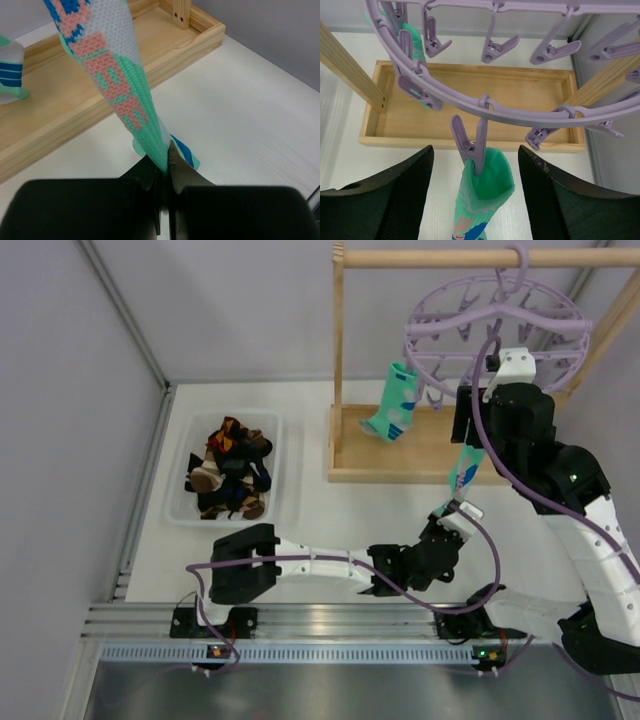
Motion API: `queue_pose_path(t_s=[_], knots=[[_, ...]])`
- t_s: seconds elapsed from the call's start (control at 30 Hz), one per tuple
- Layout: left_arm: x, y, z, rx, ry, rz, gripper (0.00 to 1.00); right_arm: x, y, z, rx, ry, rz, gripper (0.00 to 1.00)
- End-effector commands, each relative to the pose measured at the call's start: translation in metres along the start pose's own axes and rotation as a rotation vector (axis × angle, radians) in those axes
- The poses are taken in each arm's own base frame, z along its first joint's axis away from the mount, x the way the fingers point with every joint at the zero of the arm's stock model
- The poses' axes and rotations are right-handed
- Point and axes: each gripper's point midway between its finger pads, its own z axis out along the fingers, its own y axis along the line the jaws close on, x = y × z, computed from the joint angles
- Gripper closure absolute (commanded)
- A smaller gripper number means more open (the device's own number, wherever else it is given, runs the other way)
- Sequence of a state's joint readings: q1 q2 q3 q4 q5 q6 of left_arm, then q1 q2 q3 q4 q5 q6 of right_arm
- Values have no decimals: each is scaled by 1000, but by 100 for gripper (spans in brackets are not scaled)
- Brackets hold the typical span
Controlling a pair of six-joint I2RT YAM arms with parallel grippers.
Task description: Remove the socks clipped to the hanger
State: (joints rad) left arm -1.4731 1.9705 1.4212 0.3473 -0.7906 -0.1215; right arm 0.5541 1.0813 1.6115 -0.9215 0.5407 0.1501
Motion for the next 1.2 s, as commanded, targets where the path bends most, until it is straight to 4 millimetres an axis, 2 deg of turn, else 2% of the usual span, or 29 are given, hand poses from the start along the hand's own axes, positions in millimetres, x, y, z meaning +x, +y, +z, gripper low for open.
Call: queue_pose_path(t_s=[0.0, 0.23, 0.5, 0.73, 1.13, 1.17], knots=[[-9, -15, -1, 30, -19, -5, 100, -6, -6, 5, 75, -3, -26, 34], [-7, -21, 0, 46, -17, 6, 100, -9, -6, 16, 134, -27, -39, 37], [-6, -23, -2, 54, -16, 12, 100, 0, -1, 32, 198, -15, -88, 44], [-6, -25, -5, 61, -16, 14, 100, 0, 1, 36, 220, -44, -72, 52], [-7, -29, -7, 68, -17, 12, 100, 3, 0, 44, 293, -59, -95, 58], [-6, -28, -7, 66, -15, 15, 100, 2, 1, 44, 294, -62, -95, 62]])
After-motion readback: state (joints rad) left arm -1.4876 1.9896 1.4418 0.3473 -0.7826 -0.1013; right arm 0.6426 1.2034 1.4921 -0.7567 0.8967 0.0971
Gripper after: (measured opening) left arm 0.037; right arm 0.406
